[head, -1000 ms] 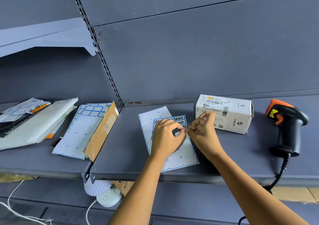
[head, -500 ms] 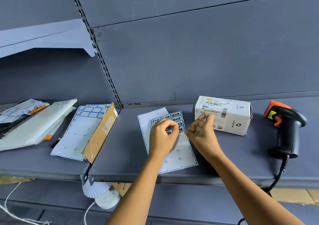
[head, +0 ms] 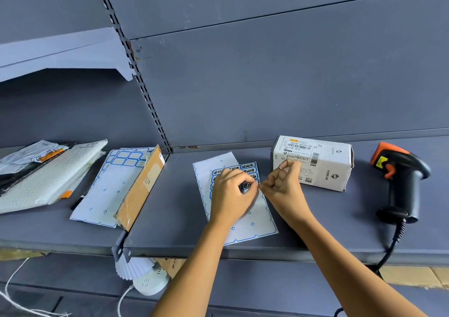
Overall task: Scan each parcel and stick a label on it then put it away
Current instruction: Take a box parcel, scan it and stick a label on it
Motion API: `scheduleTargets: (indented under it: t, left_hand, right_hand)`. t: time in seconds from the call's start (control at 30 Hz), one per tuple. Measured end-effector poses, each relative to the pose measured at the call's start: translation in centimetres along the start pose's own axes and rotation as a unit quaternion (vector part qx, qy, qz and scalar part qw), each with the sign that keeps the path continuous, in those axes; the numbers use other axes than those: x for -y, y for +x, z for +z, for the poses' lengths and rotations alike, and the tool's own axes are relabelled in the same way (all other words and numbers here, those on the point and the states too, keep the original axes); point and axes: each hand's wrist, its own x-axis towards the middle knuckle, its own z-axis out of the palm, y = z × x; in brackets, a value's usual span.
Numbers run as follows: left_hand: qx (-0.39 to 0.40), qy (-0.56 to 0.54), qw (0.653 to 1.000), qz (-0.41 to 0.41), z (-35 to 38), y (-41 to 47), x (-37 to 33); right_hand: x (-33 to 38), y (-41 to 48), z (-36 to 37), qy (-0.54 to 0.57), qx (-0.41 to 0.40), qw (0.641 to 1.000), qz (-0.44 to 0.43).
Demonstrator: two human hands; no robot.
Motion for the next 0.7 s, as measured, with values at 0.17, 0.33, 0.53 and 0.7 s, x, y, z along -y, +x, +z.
scheduleTargets:
  t: [0.17, 0.33, 0.53, 0.7]
  left_hand:
    - [0.012, 0.005, 1.0, 0.001, 0.06, -0.1, -0.01]
    - [0.035, -0.06, 0.997, -0.045, -0.25, -0.14, -0.07]
    - [0.046, -0.074, 0.993, -0.079, -0.48, -0.17, -0.41]
    - [0.053, -0.073, 0.992, -0.085, -0.46, -0.16, -0.43]
  right_hand:
    - [-0.25, 0.06, -0.15, -0.009, -0.002, 1.0, 0.005]
    - [0.09, -0.05, -0.08, -0.021, 0.0, 1.0, 0.008]
    - [0.31, -0.25, 0.11, -0.089, 0.018, 0.996, -0.014]
    - [0.35, -0.19, 0.09, -0.105, 0.028, 0.994, -0.009]
